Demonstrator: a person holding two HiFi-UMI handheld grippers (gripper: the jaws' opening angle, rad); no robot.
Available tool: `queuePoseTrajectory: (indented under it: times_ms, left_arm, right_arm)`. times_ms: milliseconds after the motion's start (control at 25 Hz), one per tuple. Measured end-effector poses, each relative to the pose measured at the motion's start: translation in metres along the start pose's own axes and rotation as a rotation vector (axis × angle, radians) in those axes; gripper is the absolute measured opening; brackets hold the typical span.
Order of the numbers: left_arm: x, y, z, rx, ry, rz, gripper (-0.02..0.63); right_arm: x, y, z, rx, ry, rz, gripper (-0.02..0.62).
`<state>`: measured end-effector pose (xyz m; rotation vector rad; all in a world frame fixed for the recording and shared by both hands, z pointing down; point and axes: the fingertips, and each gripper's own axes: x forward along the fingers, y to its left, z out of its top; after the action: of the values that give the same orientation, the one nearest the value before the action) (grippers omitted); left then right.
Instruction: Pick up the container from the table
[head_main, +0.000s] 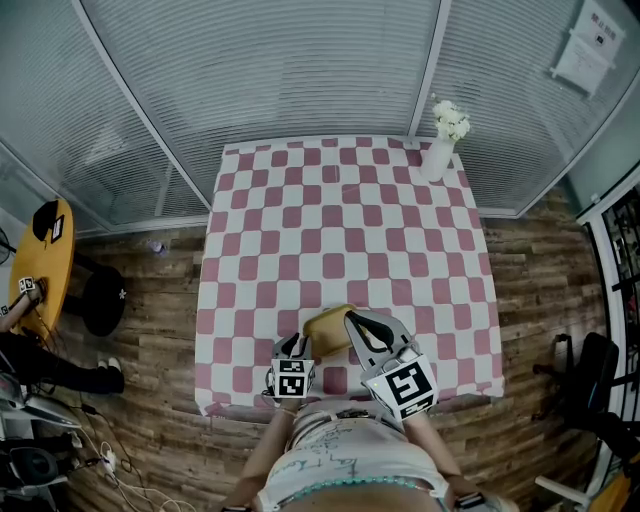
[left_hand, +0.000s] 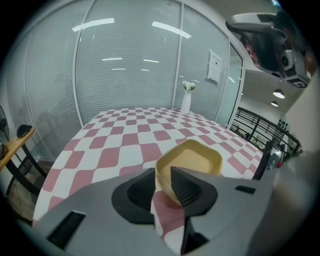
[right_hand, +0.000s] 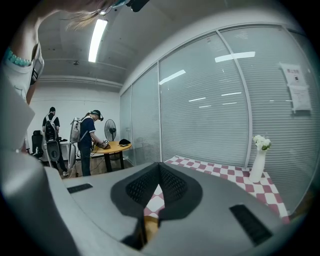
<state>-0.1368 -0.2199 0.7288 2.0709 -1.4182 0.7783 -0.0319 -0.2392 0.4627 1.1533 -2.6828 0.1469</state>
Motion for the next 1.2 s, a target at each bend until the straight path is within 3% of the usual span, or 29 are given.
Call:
queuePoseTrajectory:
  times_ms: [280, 560, 800, 1200]
  left_arm:
    - [0.021, -0.001, -0.018, -0.059, 0.094, -0.02, 0.183]
    - [0.038, -0.006, -0.03, -0.173, 0.141, -0.036, 0.183]
    - [0.046, -0.008, -0.034, -0.147, 0.159, -0.015, 0.172]
    - [0.05, -0.007, -0.037, -0.22, 0.174, 0.002, 0.122]
  right_arm:
    - [-0.001, -0.003, -0.001, 0.003, -0.002, -0.01, -0.008]
    - [-0.002, -0.006, -0.004, 0.008, 0.005, -0.01, -0.008]
    - [-0.001, -0.007, -0.004, 0.003, 0.009, -0.008, -0.008]
    - [0.001, -0.01, -0.006, 0.003, 0.006, -0.002, -0.008]
